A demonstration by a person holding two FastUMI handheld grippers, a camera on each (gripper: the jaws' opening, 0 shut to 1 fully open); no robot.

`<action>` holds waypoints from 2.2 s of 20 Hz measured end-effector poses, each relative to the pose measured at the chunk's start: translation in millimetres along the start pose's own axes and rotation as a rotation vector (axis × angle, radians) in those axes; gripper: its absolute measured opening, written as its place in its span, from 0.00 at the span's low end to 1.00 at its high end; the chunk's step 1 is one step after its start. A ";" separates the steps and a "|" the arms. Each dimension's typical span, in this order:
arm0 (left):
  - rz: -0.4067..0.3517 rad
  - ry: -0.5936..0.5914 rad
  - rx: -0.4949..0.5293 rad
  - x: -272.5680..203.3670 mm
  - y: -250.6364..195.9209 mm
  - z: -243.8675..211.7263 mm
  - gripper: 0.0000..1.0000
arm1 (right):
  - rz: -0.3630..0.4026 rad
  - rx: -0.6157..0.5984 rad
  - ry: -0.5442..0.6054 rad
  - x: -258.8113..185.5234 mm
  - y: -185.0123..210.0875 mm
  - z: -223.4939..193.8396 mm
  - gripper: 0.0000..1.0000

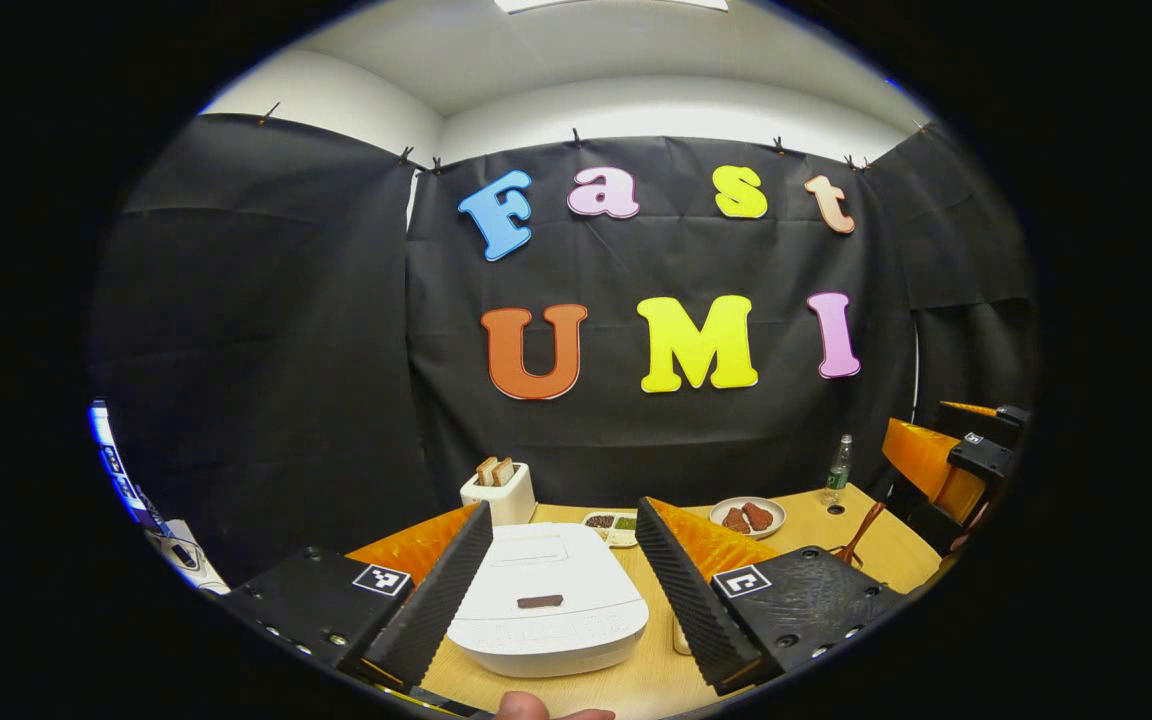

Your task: Close the left gripper, press the button to open the rice cooker; take a wooden spoon from the chopstick holder with the right hand, scoop a spoonful of rice and pour it into the rice cooker, then put the wooden spoon back into the chopstick holder.

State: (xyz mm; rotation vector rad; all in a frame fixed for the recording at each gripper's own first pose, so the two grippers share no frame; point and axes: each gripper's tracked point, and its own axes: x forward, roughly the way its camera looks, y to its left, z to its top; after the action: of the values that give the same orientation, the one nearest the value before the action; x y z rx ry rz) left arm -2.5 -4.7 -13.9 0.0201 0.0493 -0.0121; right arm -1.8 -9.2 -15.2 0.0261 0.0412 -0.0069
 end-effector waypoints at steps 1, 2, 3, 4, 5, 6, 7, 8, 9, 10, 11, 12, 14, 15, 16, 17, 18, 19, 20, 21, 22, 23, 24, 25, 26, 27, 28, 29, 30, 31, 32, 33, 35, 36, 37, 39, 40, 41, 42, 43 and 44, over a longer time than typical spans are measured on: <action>-0.002 0.003 -0.001 -0.6 -0.8 -0.3 0.94 | -0.001 0.000 0.002 1.0 -0.6 -0.2 1.00; -0.003 0.008 -0.001 -0.7 -1.1 -0.8 0.94 | 0.000 0.001 0.005 1.8 -0.4 -1.6 1.00; -0.004 0.012 -0.001 -0.6 -0.8 -2.3 0.94 | -0.001 0.001 0.009 1.9 -1.2 -2.4 1.00; -0.007 0.020 0.000 1.5 -1.2 -4.1 0.94 | -0.001 0.002 0.015 2.4 -1.7 -4.7 1.00; -0.012 0.027 -0.001 1.3 -2.9 -6.4 0.94 | 0.001 0.002 0.019 3.0 -1.1 -5.5 1.00; -0.017 0.035 -0.002 0.9 -4.1 -6.7 0.94 | 0.004 0.003 0.025 4.3 -0.6 -7.6 1.00; -0.019 0.044 -0.002 0.6 -4.0 -8.6 0.94 | 0.009 0.002 0.031 5.5 -0.2 -8.8 1.00; -0.021 0.057 -0.001 0.9 -3.4 -12.4 0.94 | 0.012 0.001 0.035 6.5 0.7 -10.7 1.00; -0.025 0.073 -0.003 1.6 -3.7 -16.5 0.94 | 0.016 0.000 0.038 8.2 0.3 -11.1 1.00; -0.032 0.092 -0.005 2.0 -4.2 -20.3 0.94 | 0.021 -0.002 0.041 11.0 1.2 -12.0 1.00; -0.036 0.106 -0.007 3.9 -4.8 -25.5 0.91 | 0.024 -0.004 0.042 13.4 0.6 -11.8 1.00; -0.042 0.123 -0.006 5.3 -5.4 -30.4 0.75 | 0.027 -0.007 0.043 15.9 -0.8 -13.5 1.00; -0.059 0.175 -0.002 8.9 -5.5 -45.4 0.58 | 0.027 -0.009 0.046 21.2 -4.8 -14.2 1.00; -0.069 0.198 -0.006 10.4 -4.9 -50.7 0.52 | 0.026 -0.009 0.046 24.9 -7.6 -13.2 1.00; -0.078 0.226 -0.014 12.7 -5.8 -58.2 0.43 | 0.022 -0.008 0.045 27.8 -11.0 -14.3 1.00; -0.089 0.266 -0.025 15.8 -6.4 -68.5 0.41 | 0.019 -0.007 0.049 31.2 -14.6 -15.4 1.00; -0.099 0.303 -0.031 17.4 -7.1 -78.2 0.42 | 0.015 -0.004 0.054 34.9 -18.1 -17.9 1.00; -0.082 0.334 -0.032 19.2 -1.8 -83.7 0.42 | 0.013 -0.002 0.060 38.2 -21.8 -19.2 1.00; -0.076 0.358 -0.044 26.8 3.2 -91.0 0.01 | 0.009 -0.002 0.065 41.2 -25.5 -21.4 1.00; -0.089 0.385 -0.065 28.9 2.6 -96.2 0.02 | 0.003 -0.003 0.069 43.5 -29.9 -21.8 0.99; -0.090 0.413 -0.085 32.5 2.9 -103.9 0.05 | -0.004 -0.004 0.069 45.9 -35.3 -22.8 0.99; -0.069 0.437 -0.098 31.2 9.3 -107.2 0.05 | -0.014 -0.005 0.072 48.2 -41.5 -23.9 0.99; -0.063 0.454 -0.120 46.3 14.1 -113.9 0.00 | -0.026 -0.008 0.076 49.1 -48.3 -26.6 0.99; -0.060 0.473 -0.136 52.7 18.4 -118.7 0.00 | -0.039 -0.009 0.083 50.4 -55.8 -29.1 0.99; -0.058 0.492 -0.154 56.1 22.2 -121.5 0.00 | -0.054 -0.008 0.091 53.0 -63.0 -32.6 0.99; -0.059 0.512 -0.175 62.1 25.0 -125.5 0.00 | -0.067 -0.004 0.100 54.2 -69.8 -36.7 0.99; -0.057 0.532 -0.188 68.2 27.4 -130.6 0.00 | -0.082 -0.003 0.112 54.5 -77.1 -41.6 1.00; -0.054 0.555 -0.195 74.5 30.3 -135.9 0.00 | -0.097 -0.002 0.124 55.8 -84.6 -46.1 0.99; -0.052 0.581 -0.203 80.0 32.6 -143.7 0.00 | -0.111 -0.002 0.136 57.2 -90.8 -51.2 1.00; -0.050 0.613 -0.212 84.6 34.8 -152.5 0.00 | -0.124 -0.002 0.152 58.4 -96.4 -56.4 0.99; -0.052 0.645 -0.222 87.7 34.3 -160.2 0.00 | -0.134 0.004 0.169 58.4 -100.3 -62.9 1.00; -0.058 0.679 -0.235 90.7 33.6 -167.3 0.00 | -0.142 0.011 0.183 58.9 -102.9 -67.4 1.00; -0.078 0.727 -0.265 95.2 29.4 -178.4 0.00 | -0.151 0.019 0.201 61.7 -106.9 -72.0 1.00; -0.079 0.745 -0.277 97.2 29.9 -183.8 0.00 | -0.153 0.018 0.206 62.5 -108.7 -74.0 1.00; -0.079 0.762 -0.291 99.2 29.9 -188.5 0.00 | -0.157 0.014 0.210 62.8 -110.3 -75.2 1.00; -0.075 0.784 -0.324 99.8 28.8 -191.9 0.00 | -0.166 0.013 0.218 65.6 -113.9 -76.2 1.00; -0.075 0.780 -0.332 102.3 28.8 -192.2 0.00 | -0.170 0.015 0.221 65.8 -115.1 -78.5 1.00; -0.073 0.792 -0.339 100.6 28.6 -195.4 0.00 | -0.174 0.018 0.227 66.6 -116.1 -79.6 1.00; -0.070 0.807 -0.349 98.0 27.8 -197.5 0.00 | -0.173 0.023 0.233 67.9 -115.7 -81.5 1.00; -0.066 0.819 -0.357 96.4 28.1 -199.6 0.00 | -0.172 0.027 0.238 69.4 -115.0 -82.7 1.00; -0.061 0.833 -0.373 93.1 28.9 -200.8 0.00 | -0.171 0.030 0.242 70.3 -114.0 -84.4 1.00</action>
State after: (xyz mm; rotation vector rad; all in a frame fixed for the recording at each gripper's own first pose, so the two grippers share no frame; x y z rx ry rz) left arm 80.9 27.2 -218.5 -0.3516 0.8844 -0.0552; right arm 64.2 -121.4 -105.4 0.0532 0.2854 -0.1750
